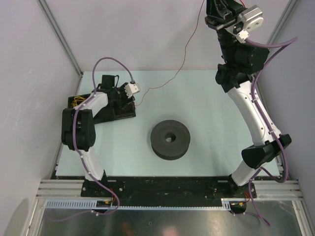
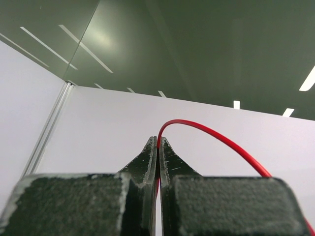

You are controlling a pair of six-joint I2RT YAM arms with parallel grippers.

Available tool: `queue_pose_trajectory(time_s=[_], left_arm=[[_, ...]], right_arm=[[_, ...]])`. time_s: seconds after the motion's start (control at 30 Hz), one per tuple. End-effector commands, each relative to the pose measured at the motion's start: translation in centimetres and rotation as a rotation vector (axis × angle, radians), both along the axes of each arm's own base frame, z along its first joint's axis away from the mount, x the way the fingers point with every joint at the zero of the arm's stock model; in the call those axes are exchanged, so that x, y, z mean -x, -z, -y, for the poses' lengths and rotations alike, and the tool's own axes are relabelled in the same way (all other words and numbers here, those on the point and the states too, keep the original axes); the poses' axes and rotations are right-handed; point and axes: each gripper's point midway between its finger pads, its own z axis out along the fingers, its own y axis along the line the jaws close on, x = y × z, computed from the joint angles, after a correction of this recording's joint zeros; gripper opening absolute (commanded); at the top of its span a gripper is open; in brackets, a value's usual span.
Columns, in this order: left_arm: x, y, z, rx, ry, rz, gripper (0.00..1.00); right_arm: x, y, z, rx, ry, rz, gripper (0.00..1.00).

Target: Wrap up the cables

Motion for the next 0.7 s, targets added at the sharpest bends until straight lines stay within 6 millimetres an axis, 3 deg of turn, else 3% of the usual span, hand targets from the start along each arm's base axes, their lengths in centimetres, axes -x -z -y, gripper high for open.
queue_pose_trajectory(time_s=[0.0,0.13,0.33,0.43,0.53,0.67], left_arm=[[-1.1,1.2,0.5,-0.06,0.033,0.014,0.6],[-1.9,2.1,0.1,-0.095,0.022,0.012,0.47],[-2.2,2.7,-1.1,-0.142,0.0,0.014,0.06],[-2.4,3.3,-2.0,-0.181,-0.033,0.006,0.01],[-2.4,3.7,-2.7,-0.215,-0.044,0.003,0.0],[-2.6,4.0,-3.3,-0.237,-0.061,0.002,0.0]], right_arm=[[1.4,-1.5,1.1,-0.033,0.007,0.045,0.0],[1.5,-1.7,1.4,-0.036,0.018,0.048,0.0],[2.0,-2.3,3.0,-0.036,0.075,0.071,0.0],[2.8,-3.2,4.7,-0.024,0.174,0.141,0.0],[3.9,-5.0,7.7,-0.04,0.292,0.217,0.0],[3.6,-6.2,11.4,-0.062,0.423,0.242,0.0]])
